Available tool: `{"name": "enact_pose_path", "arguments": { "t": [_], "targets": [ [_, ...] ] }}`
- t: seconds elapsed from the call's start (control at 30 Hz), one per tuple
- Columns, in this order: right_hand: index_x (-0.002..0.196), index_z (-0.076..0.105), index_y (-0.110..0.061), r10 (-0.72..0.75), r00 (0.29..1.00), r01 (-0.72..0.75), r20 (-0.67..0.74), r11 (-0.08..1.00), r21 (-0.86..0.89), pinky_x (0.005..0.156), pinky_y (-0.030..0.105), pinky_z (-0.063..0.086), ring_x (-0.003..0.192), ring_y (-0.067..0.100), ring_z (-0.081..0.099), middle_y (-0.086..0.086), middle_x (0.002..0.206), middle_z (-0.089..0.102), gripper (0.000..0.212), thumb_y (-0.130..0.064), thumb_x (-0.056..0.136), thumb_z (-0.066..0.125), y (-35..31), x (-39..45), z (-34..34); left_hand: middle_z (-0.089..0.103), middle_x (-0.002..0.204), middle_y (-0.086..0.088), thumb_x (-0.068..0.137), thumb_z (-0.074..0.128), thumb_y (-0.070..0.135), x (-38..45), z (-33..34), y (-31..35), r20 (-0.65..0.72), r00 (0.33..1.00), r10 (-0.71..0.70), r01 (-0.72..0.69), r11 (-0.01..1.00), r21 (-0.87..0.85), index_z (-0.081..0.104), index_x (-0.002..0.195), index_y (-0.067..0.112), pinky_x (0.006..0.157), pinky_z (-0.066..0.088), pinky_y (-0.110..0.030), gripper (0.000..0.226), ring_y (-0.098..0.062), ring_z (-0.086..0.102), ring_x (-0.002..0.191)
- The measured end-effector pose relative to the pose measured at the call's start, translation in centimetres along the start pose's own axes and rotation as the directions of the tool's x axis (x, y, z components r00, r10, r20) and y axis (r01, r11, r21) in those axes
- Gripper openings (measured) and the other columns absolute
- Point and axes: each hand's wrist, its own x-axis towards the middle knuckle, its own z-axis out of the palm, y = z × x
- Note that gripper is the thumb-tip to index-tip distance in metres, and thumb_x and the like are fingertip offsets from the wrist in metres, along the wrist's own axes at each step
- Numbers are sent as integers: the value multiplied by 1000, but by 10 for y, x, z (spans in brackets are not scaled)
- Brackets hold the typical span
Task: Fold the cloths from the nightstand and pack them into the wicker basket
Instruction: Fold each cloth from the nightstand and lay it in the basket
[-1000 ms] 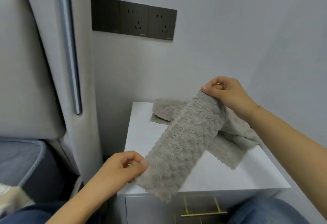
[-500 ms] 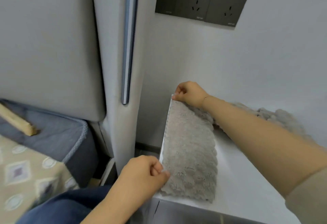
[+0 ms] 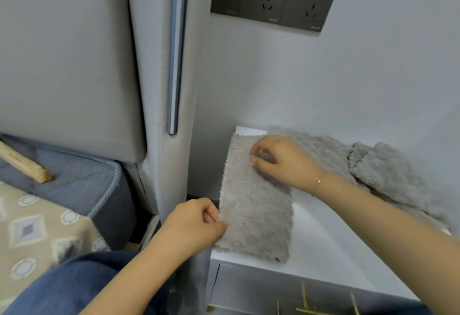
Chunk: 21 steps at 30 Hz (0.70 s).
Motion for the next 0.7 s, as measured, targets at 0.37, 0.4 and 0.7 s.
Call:
{"name": "enact_pose_path", "arguments": {
  "t": [0.37, 0.4, 0.7],
  "targets": [
    [96, 59, -33, 309, 941, -267, -140, 929, 256, 74, 23, 43, 84, 4, 52, -14, 87, 57, 16, -47, 88, 59, -4, -163, 18, 63, 85, -6, 86, 69, 10, -6, 5, 8, 47, 998, -41, 52, 965, -258, 64, 100, 11, 60, 44, -17, 14, -12, 56, 72],
    [101, 57, -32, 281, 948, -246, -148, 944, 218, 76, 21, 42, 87, 3, 51, -15, 90, 54, 27, -55, 86, 58, -8, -167, 22, 64, 86, -7, 86, 68, 9, -7, 5, 8, 27, 999, -24, 31, 965, -262, 64, 98, 11, 61, 44, -19, 13, -12, 56, 72],
    [104, 60, -21, 123, 926, -104, -357, 992, 73, 70, 25, 46, 83, 10, 54, -8, 95, 56, 35, -47, 81, 62, -38, -164, 56, 74, 81, -11, 87, 70, 14, -16, 6, 14, -19, 999, 28, -32, 953, -301, 55, 108, 19, 61, 50, -24, 27, -17, 63, 64]
  ]
}}
